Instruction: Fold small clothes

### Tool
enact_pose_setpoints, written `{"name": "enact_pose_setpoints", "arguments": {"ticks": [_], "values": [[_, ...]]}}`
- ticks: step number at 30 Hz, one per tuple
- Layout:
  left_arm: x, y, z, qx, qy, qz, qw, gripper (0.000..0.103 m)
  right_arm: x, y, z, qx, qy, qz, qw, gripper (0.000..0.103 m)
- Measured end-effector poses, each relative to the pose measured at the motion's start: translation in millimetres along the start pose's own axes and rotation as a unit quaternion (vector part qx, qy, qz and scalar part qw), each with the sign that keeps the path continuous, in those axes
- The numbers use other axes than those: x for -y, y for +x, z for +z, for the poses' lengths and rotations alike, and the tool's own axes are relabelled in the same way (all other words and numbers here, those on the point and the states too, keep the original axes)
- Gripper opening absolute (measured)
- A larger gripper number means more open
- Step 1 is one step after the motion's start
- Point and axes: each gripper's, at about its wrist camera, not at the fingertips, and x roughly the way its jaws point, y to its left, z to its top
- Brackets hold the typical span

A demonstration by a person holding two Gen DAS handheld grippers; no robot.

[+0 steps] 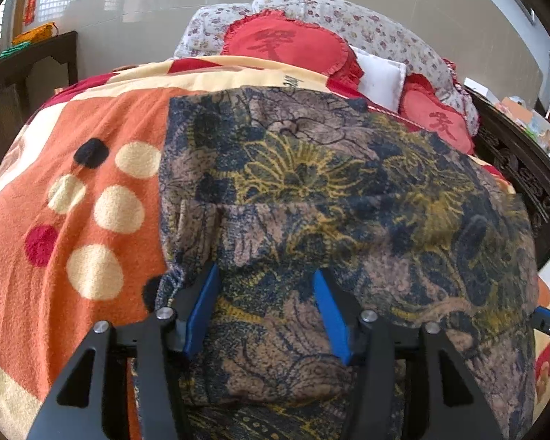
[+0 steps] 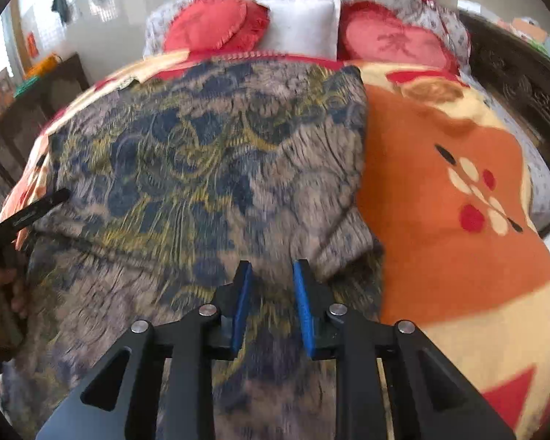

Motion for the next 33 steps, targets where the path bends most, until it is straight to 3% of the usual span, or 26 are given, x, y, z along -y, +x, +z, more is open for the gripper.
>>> {"name": "enact_pose_setpoints", "arguments": {"ticks": [2, 5, 10, 13, 16, 19, 20, 24, 28, 31, 33], "values": [[1, -7, -2, -0.022, 0.019, -0.008, 0.9995, 0.058, -8, -29, -15, 0.019, -0.03, -0.009, 0.999, 0.0], [0, -33, -14, -0.054, 0.049, -0.028, 0.9969, 0.058, 0, -68, -43, 0.045, -0.042, 0.022, 0.998, 0.0], [-26, -113, -56, -0.057, 0.085, -0.019, 0.9946, 0.082, 16, -116, -116, 0.036, -0.048, 0.078, 0.995, 0.0], [-54, -137, -96, -0.103, 0.07, -0.021, 0.9921, 0.082, 22, -115, -151, 0.006, -0.031, 0.094, 0.995, 0.0], [-73, -146, -134, -0.147, 0.024, -0.053, 0.9875, 0.081, 26, -101, -172, -0.011, -0.019, 0.091, 0.996, 0.0], [-66, -168, -158, -0.137, 0.028, -0.071, 0.9877, 0.087, 32, -79, -189, -0.036, 0.017, 0.088, 0.995, 0.0], [-62, -174, -167, -0.142, 0.022, -0.089, 0.9856, 0.089, 35, -79, -195, -0.023, 0.031, 0.092, 0.995, 0.0], [-53, -198, -191, -0.154, 0.019, -0.159, 0.975, 0.094, 47, -81, -209, 0.007, 0.086, 0.117, 0.989, 0.001], [-61, -209, -202, -0.163, -0.027, -0.222, 0.9608, 0.094, 39, -84, -211, 0.009, 0.059, 0.101, 0.993, 0.003], [-72, -213, -207, -0.169, -0.085, -0.269, 0.9444, 0.094, 36, -85, -213, 0.01, 0.053, 0.094, 0.994, 0.004], [-78, -213, -210, -0.183, -0.126, -0.307, 0.9254, 0.092, 39, -85, -213, 0.009, 0.065, 0.102, 0.993, 0.004]]}}
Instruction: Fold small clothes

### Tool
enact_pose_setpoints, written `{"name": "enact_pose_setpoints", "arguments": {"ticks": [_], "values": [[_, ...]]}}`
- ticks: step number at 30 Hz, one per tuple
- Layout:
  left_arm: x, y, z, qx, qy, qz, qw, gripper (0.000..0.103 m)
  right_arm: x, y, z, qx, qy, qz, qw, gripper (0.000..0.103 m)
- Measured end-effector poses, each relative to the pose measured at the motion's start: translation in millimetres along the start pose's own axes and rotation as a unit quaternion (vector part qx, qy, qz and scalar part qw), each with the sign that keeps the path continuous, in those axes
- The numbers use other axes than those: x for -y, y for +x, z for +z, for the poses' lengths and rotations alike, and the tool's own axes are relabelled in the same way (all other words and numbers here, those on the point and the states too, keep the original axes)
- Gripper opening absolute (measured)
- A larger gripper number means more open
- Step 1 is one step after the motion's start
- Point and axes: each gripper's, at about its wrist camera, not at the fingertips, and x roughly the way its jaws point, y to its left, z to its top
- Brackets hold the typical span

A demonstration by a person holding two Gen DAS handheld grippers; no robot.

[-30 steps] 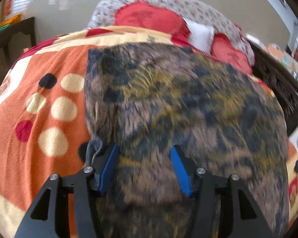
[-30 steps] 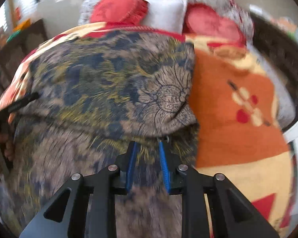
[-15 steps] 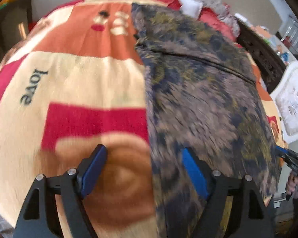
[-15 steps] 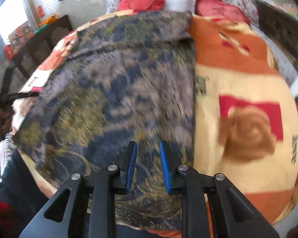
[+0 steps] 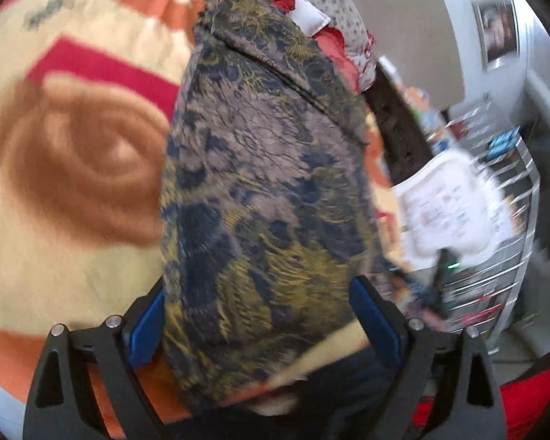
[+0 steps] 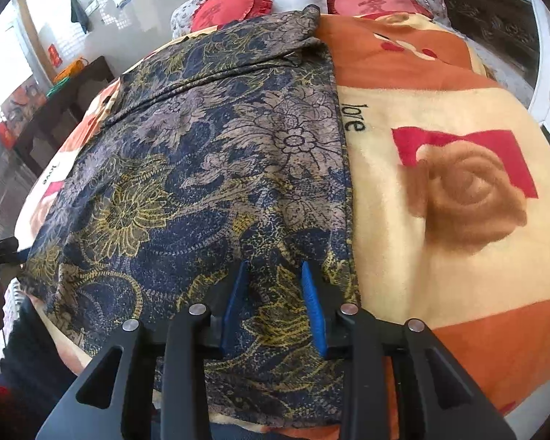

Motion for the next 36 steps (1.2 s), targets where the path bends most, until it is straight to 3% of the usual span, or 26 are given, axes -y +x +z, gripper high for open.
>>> {"name": "enact_pose_setpoints", "arguments": {"ticks": [2, 4, 5, 7, 9, 12, 16, 23, 29, 33, 36], "values": [[-1, 2, -4, -0.013, -0.022, -0.024, 0.9994, 0.086, 3, 0, 2, -0.002, 0.007, 0.004, 1.0, 0.004], [0, 2, -5, -0.019, -0.028, -0.013, 0.9993, 0.074, 1, -5, 4, -0.002, -0.004, -0.006, 1.0, 0.004], [0, 1, -4, -0.016, -0.032, -0.004, 0.9994, 0.07, -2, -10, 6, 0.003, -0.012, -0.016, 1.0, 0.004], [-1, 0, -3, -0.016, -0.037, 0.023, 0.9989, 0.05, -3, -28, 5, 0.027, -0.024, -0.026, 0.999, 0.004], [0, -3, -3, -0.014, -0.027, 0.057, 0.9979, 0.04, 2, -49, 3, 0.046, -0.017, -0.026, 0.998, 0.004], [6, -1, -8, -0.009, 0.0, 0.094, 0.9955, 0.034, 15, -72, -4, 0.058, 0.008, -0.022, 0.998, 0.004], [4, 2, -13, -0.003, 0.019, 0.126, 0.9919, 0.019, 37, -80, -24, 0.044, 0.054, 0.015, 0.997, 0.004], [7, 1, -17, -0.003, 0.024, 0.132, 0.9909, 0.018, 58, -52, -47, 0.02, 0.121, 0.077, 0.989, 0.004], [9, 1, -19, 0.004, 0.019, 0.13, 0.9913, 0.029, 77, -37, -58, -0.003, 0.184, 0.145, 0.972, 0.006], [12, 2, -19, 0.006, 0.021, 0.127, 0.9917, 0.037, 79, -39, -67, -0.002, 0.181, 0.144, 0.973, 0.006], [13, 3, -19, 0.006, 0.024, 0.128, 0.9914, 0.038, 77, -40, -68, 0.009, 0.189, 0.166, 0.968, 0.006]]}}
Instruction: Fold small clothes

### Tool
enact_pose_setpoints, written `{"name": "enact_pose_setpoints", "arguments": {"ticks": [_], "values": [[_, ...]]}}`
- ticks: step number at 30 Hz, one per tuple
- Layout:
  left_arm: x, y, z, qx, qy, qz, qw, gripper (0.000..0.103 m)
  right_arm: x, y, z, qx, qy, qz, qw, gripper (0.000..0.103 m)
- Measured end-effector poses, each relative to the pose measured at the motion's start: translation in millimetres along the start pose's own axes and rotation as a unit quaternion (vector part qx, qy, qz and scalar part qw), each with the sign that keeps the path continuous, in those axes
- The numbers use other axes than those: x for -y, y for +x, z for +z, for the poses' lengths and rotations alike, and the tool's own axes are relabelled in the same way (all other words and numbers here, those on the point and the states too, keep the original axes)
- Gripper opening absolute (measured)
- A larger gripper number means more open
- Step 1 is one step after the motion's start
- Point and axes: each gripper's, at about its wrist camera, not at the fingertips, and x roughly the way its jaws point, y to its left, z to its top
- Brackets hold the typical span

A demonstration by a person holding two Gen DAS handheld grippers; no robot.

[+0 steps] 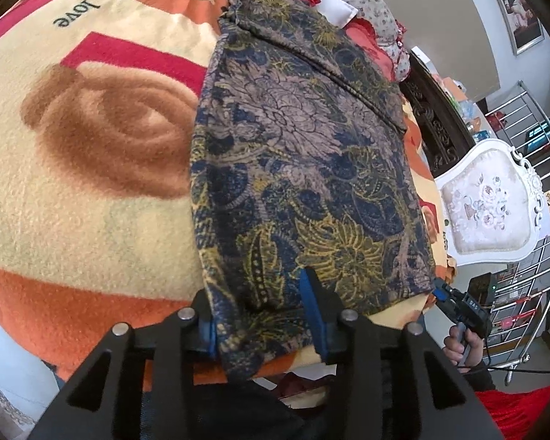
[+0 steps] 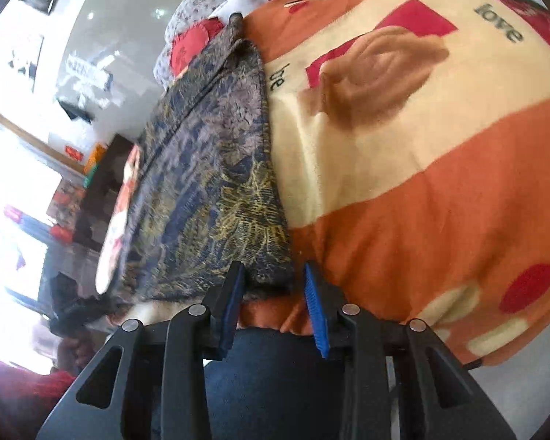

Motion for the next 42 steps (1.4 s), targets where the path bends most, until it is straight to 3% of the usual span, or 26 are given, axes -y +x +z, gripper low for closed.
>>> {"name": "enact_pose_setpoints", "arguments": {"ticks": [4, 11, 12, 13, 14, 15, 18, 23, 26, 29, 36, 42], "values": [[3, -1, 0, 0.002, 0.006, 0.007, 1.0, 0.038, -10, 1, 3, -0.002, -0.029, 0.024, 0.999, 0.0], [2, -2, -1, 0.014, -0.011, 0.014, 0.9997, 0.036, -9, 10, 7, 0.003, -0.016, 0.005, 1.0, 0.0], [2, -3, 0, 0.014, -0.013, 0.018, 0.9996, 0.032, -9, 10, 8, 0.004, -0.008, 0.006, 1.0, 0.0], [1, -4, 0, 0.017, -0.015, 0.029, 0.9993, 0.017, -11, 8, 9, 0.009, -0.007, 0.006, 1.0, 0.0], [-1, -4, 1, 0.015, -0.018, 0.035, 0.9991, 0.009, -15, 5, 11, 0.014, -0.013, 0.006, 1.0, 0.0], [-3, -5, 1, 0.013, -0.023, 0.032, 0.9991, 0.008, -18, 2, 12, 0.02, -0.019, 0.006, 1.0, 0.0], [-9, -17, -1, 0.022, -0.042, 0.018, 0.9987, 0.006, -36, -20, 14, 0.043, -0.046, 0.02, 0.998, 0.0], [-1, -59, 3, 0.071, -0.032, -0.001, 0.9969, 0.006, -79, -56, 14, 0.058, -0.119, 0.038, 0.991, 0.0], [4, -85, 4, 0.098, -0.018, 0.005, 0.995, 0.006, -100, -75, 10, 0.061, -0.154, 0.047, 0.985, 0.0], [6, -97, -3, 0.098, -0.011, 0.01, 0.9951, 0.006, -115, -88, 3, 0.065, -0.179, 0.049, 0.981, 0.0], [16, -108, -42, 0.061, 0.008, 0.023, 0.9979, 0.006, -113, -122, -10, 0.065, -0.177, 0.057, 0.98, 0.0], [24, -114, -21, 0.113, 0.006, 0.042, 0.9928, 0.006, -113, -110, -2, 0.063, -0.18, 0.054, 0.98, 0.0]]}}
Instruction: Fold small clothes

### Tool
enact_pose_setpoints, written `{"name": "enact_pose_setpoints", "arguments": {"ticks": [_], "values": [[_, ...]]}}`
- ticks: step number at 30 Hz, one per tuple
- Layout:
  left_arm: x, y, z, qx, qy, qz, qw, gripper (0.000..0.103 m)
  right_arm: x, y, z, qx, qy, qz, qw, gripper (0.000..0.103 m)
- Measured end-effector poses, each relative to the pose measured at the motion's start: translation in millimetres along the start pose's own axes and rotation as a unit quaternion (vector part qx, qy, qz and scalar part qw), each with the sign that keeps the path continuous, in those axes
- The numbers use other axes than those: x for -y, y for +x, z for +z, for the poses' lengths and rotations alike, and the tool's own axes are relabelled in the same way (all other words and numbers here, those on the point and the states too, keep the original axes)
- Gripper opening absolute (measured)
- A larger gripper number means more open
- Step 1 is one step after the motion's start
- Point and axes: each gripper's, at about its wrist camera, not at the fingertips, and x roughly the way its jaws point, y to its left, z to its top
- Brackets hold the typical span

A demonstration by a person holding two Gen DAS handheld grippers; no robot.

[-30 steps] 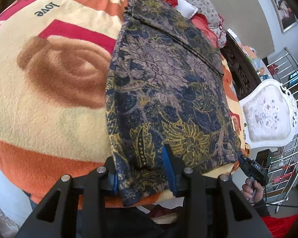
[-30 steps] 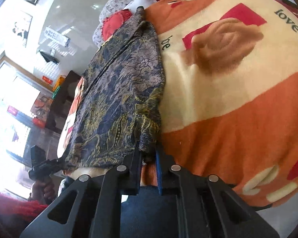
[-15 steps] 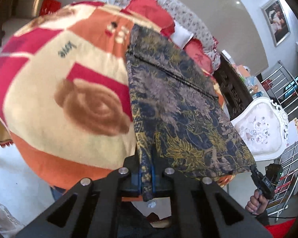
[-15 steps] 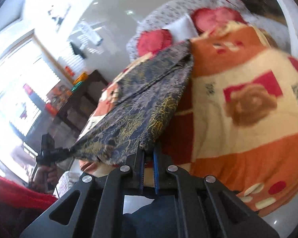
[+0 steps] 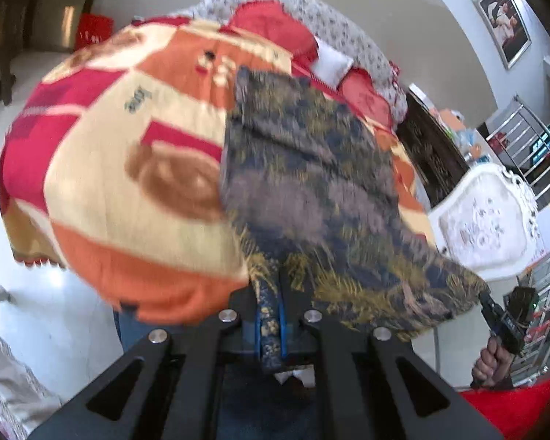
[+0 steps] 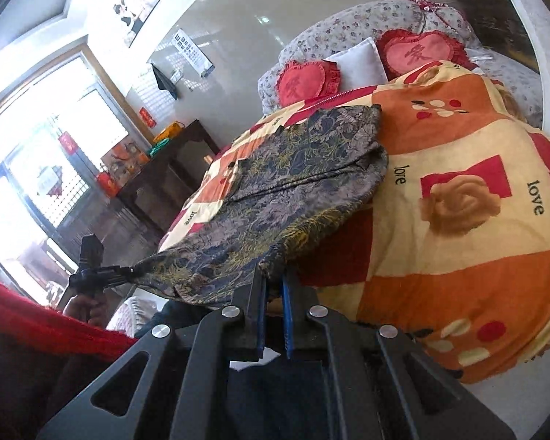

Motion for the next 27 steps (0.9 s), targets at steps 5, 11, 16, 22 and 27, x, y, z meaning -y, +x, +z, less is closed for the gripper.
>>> {"name": "enact_pose_setpoints", "arguments": {"ticks": [5, 11, 16, 22, 27], "values": [[16, 27, 34, 0.057, 0.035, 0.03, 0.9973, 0.006, 19, 33, 33, 0.027, 0.002, -0.035, 0.999, 0.0], [3, 85, 68, 0.079, -0.013, 0.04, 0.996, 0.006, 38, 82, 64, 0.048, -0.003, -0.092, 0.995, 0.0], [-2, 125, 110, 0.096, -0.029, 0.051, 0.9937, 0.006, 55, 128, 96, 0.052, -0.016, -0.12, 0.991, 0.0], [6, 160, 166, 0.112, -0.016, 0.059, 0.9918, 0.006, 84, 181, 140, 0.055, -0.004, -0.15, 0.987, 0.0], [0, 185, 198, 0.112, -0.023, 0.065, 0.9913, 0.006, 103, 209, 162, 0.056, 0.007, -0.169, 0.984, 0.0]]}}
